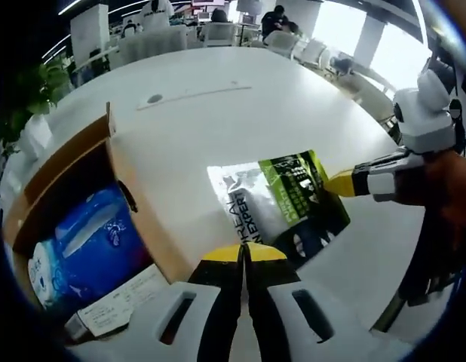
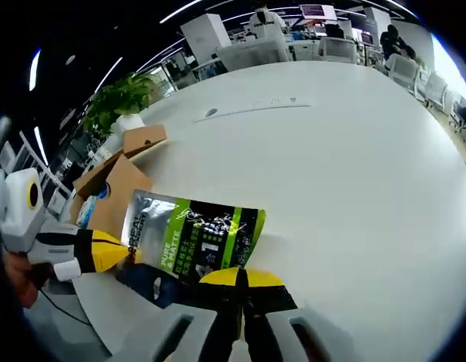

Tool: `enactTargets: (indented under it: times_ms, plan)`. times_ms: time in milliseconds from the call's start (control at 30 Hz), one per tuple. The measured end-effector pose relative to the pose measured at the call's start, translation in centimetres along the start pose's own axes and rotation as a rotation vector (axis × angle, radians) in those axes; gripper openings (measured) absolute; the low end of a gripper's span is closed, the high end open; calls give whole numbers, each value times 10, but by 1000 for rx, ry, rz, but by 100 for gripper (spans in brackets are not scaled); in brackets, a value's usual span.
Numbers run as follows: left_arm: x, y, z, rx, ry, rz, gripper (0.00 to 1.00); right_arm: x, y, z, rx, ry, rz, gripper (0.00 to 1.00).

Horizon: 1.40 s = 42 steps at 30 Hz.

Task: Operate the shoe box by opening the lid, removing the specified soft item, and placing it in the target area until the item is outside and the box remains undamaged.

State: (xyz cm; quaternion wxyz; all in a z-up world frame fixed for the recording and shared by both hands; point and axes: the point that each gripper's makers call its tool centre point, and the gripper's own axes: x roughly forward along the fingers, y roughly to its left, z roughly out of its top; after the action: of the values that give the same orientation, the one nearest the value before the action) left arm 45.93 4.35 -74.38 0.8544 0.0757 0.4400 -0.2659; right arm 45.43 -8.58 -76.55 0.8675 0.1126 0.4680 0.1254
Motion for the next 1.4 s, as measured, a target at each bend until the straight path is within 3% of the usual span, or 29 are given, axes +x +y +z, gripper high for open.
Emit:
enactTargets:
  times_ms: [200, 567, 867, 967, 1400]
  plan:
    - [-2, -8, 3, 16, -33, -9, 0, 1, -8, -5, 4, 10, -6, 0]
    - [11, 0, -22, -9, 23, 28, 0, 8, -2, -12, -2, 28, 4, 0]
    - [18, 11, -25, 3, 45, 62, 0, 12, 4, -12, 10, 27, 13, 0]
    - [20, 17, -25, -23, 50, 58, 1, 14, 5, -10, 16, 27, 18, 0]
    - [23, 24, -20, 18, 50, 55, 1, 18, 9, -10, 29, 24, 27, 0]
